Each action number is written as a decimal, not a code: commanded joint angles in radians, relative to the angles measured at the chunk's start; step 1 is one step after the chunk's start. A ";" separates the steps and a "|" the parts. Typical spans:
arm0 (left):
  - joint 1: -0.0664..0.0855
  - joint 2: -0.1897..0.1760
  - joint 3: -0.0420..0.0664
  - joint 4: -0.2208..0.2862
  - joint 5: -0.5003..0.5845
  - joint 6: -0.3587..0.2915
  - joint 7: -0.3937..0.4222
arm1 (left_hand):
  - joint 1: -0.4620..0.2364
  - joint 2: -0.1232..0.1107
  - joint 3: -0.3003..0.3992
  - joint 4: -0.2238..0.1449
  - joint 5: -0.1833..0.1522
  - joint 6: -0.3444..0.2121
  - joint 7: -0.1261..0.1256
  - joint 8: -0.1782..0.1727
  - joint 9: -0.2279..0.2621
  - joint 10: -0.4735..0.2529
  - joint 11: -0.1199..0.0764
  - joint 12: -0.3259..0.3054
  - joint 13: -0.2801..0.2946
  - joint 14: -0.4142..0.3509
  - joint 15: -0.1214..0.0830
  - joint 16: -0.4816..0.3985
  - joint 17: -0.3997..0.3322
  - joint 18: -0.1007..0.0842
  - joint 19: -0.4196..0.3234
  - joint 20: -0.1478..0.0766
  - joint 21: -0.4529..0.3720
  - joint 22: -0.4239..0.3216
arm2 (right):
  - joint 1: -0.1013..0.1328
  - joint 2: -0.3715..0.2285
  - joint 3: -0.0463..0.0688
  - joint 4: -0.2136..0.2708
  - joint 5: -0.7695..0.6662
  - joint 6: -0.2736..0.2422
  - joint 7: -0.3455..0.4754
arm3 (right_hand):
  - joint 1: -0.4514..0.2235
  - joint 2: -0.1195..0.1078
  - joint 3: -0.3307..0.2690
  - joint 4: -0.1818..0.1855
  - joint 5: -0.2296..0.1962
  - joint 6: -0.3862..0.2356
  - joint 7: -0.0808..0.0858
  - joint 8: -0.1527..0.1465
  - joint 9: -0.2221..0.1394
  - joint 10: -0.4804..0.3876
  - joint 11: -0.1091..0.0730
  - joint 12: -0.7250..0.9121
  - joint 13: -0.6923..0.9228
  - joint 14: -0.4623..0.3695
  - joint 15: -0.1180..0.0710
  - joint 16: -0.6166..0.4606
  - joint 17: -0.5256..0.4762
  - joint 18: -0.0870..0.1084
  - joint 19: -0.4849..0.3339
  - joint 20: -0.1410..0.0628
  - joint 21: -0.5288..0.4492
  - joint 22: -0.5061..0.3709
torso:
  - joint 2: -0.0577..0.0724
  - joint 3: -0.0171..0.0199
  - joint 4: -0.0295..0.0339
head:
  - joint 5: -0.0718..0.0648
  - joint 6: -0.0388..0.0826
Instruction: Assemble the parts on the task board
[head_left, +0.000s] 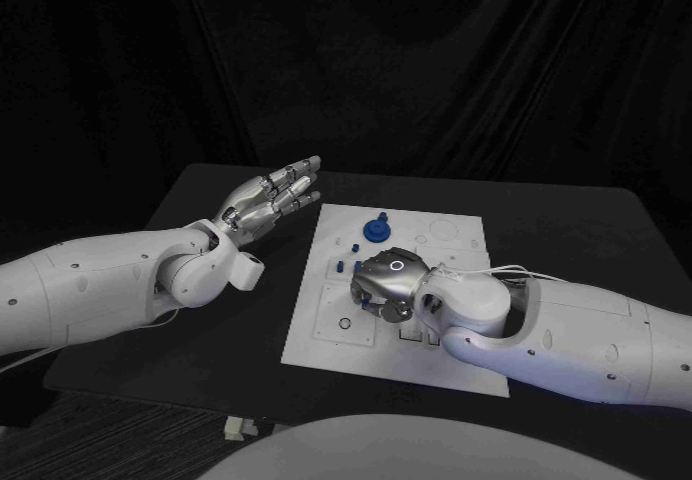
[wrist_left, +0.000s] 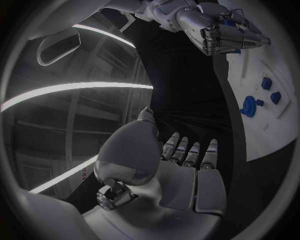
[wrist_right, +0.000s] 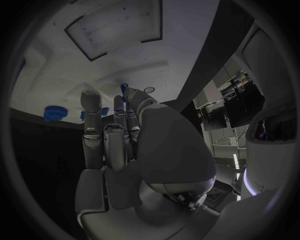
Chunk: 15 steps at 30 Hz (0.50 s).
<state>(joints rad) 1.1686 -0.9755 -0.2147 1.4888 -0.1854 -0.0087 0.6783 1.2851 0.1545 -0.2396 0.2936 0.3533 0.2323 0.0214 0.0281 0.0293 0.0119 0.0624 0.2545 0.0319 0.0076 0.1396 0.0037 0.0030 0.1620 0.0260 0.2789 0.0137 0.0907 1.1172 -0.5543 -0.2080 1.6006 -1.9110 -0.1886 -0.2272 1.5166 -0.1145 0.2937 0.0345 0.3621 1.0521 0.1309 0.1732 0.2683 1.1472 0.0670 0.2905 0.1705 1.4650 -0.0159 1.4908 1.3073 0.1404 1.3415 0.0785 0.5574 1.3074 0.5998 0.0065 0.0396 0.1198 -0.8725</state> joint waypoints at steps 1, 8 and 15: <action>-0.002 0.001 0.001 0.001 0.001 0.012 0.136 | 0.000 0.010 -0.005 -0.004 0.004 0.004 0.000 0.001 0.000 0.001 0.007 0.002 0.000 -0.002 0.006 0.004 0.001 0.016 0.000 0.008 0.007 0.001 | -0.005 0.001 0.000 -0.002 -0.010 -0.012 -0.018 | -0.004 0.001 -0.002 -0.003 -0.001 0.003 -0.002 -0.004 0.000 0.011 -0.006 0.003 0.001 0.038 0.004 0.001 0.029 0.011 -0.006 0.000 0.003 0.062 | 0.000 0.0000 0.0001 | 0.003 0.000; -0.003 0.001 0.001 0.000 0.001 0.013 0.135 | 0.002 0.011 -0.004 -0.004 0.005 0.004 0.001 0.001 0.000 0.001 0.007 0.002 0.000 -0.002 0.007 0.004 0.001 0.016 0.000 0.008 0.007 0.001 | -0.011 0.003 0.000 -0.010 -0.010 -0.021 -0.015 | -0.005 0.002 -0.002 -0.003 -0.003 0.003 -0.002 -0.005 0.000 0.011 -0.006 0.003 0.001 0.038 0.004 0.001 0.029 0.012 -0.006 0.000 0.002 0.062 | 0.000 -0.0001 0.0002 | 0.005 0.000; -0.004 0.002 0.001 -0.001 0.001 0.014 0.134 | 0.003 0.011 -0.004 -0.004 0.006 0.004 0.001 0.001 0.000 0.001 0.008 0.002 0.000 -0.002 0.007 0.004 0.001 0.016 0.000 0.008 0.007 0.002 | -0.015 0.006 0.000 -0.017 -0.010 -0.030 -0.014 | -0.006 0.002 -0.002 -0.002 -0.004 0.004 -0.002 -0.005 0.000 0.011 -0.006 0.003 0.001 0.038 0.004 0.001 0.029 0.012 -0.006 0.000 0.002 0.062 | 0.000 -0.0001 0.0001 | 0.007 0.000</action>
<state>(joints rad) 1.1665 -0.9751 -0.2147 1.4866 -0.1854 -0.0060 0.6784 1.2851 0.1545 -0.2396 0.2936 0.3533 0.2323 0.0214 0.0281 0.0293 0.0119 0.0624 0.2545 0.0319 0.0076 0.1395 0.0037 0.0030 0.1620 0.0260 0.2788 0.0137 0.0916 1.1050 -0.5493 -0.2081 1.5850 -1.9113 -0.1975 -0.2270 1.5152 -0.1161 0.2936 0.0346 0.3620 1.0521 0.1309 0.1732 0.2682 1.1509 0.0633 0.2898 0.1706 1.4650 -0.0159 1.4908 1.3073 0.1403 1.3415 0.0785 0.5574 1.3073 0.5998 0.0064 0.0397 0.1263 -0.8725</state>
